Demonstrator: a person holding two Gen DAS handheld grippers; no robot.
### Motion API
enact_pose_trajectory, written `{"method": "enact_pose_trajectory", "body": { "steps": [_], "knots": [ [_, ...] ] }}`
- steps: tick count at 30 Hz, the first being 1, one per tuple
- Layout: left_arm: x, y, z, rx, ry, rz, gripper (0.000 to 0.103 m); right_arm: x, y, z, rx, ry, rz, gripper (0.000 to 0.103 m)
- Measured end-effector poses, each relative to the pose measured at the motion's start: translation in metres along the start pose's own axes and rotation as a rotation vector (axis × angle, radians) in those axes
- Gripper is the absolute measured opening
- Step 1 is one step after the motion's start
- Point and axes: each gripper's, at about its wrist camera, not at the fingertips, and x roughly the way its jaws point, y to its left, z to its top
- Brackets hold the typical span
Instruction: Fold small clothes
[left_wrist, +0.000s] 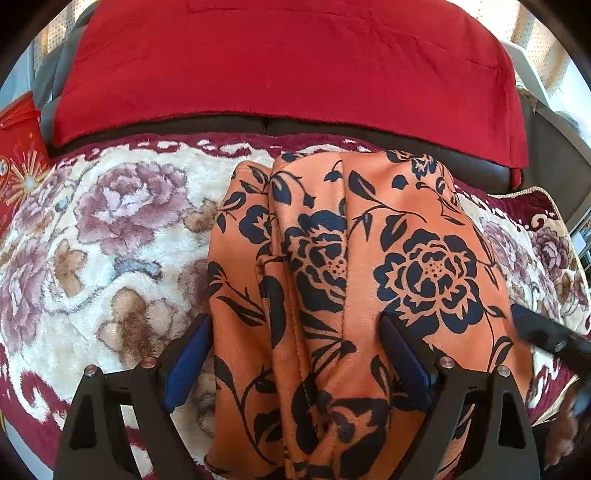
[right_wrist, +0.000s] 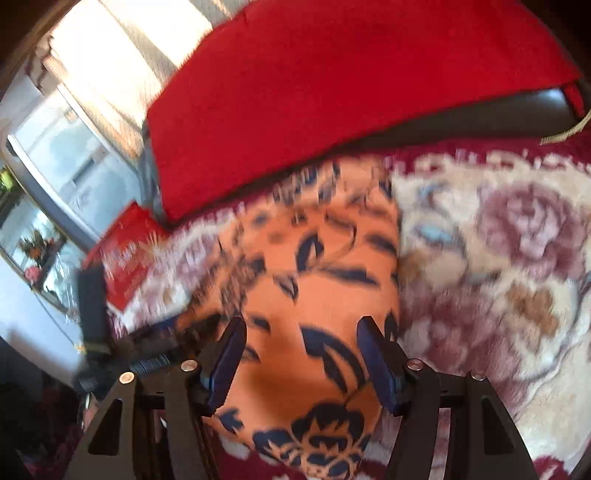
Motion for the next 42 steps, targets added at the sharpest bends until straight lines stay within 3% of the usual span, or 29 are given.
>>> {"method": "enact_pose_trajectory", "body": {
  "steps": [3, 7, 9, 13, 17, 20, 25, 32, 35, 37, 42],
  "knots": [
    [0.002, 0.013, 0.004, -0.070, 0.037, -0.037, 0.092, -0.003, 0.006, 0.007, -0.006, 0.000, -0.009, 0.064],
    [-0.003, 0.032, 0.008, -0.145, 0.007, -0.035, 0.092, -0.001, 0.017, 0.039, 0.008, -0.022, 0.049, 0.064],
    [-0.003, 0.036, 0.008, -0.149, 0.011, -0.034, 0.092, 0.015, 0.024, 0.064, -0.016, -0.014, 0.040, 0.064],
    [-0.001, 0.033, 0.008, -0.117, 0.009, -0.013, 0.092, 0.076, 0.039, 0.110, -0.006, 0.096, 0.050, 0.062],
    [0.003, 0.032, 0.006, -0.093, 0.011, 0.024, 0.092, 0.147, 0.036, 0.127, 0.031, 0.221, -0.012, 0.063],
    [0.004, 0.036, 0.006, -0.105, 0.025, -0.011, 0.092, 0.138, 0.035, 0.134, 0.050, 0.192, 0.013, 0.065],
    [0.003, 0.036, 0.004, -0.107, 0.027, -0.013, 0.092, 0.079, 0.023, 0.111, 0.061, 0.103, 0.066, 0.064],
    [-0.006, 0.028, -0.001, -0.085, 0.008, 0.027, 0.092, -0.019, 0.019, 0.019, 0.018, 0.017, 0.068, 0.064],
    [-0.013, 0.020, -0.005, -0.058, -0.003, 0.054, 0.092, -0.019, 0.014, -0.016, -0.003, 0.056, 0.012, 0.060],
    [-0.018, 0.012, -0.009, -0.026, -0.014, 0.081, 0.092, -0.016, 0.009, -0.034, -0.033, 0.038, -0.038, 0.048],
    [-0.026, -0.006, -0.019, 0.092, -0.055, 0.156, 0.092, -0.032, 0.002, -0.032, 0.017, 0.001, -0.011, 0.044]
  ]
}}
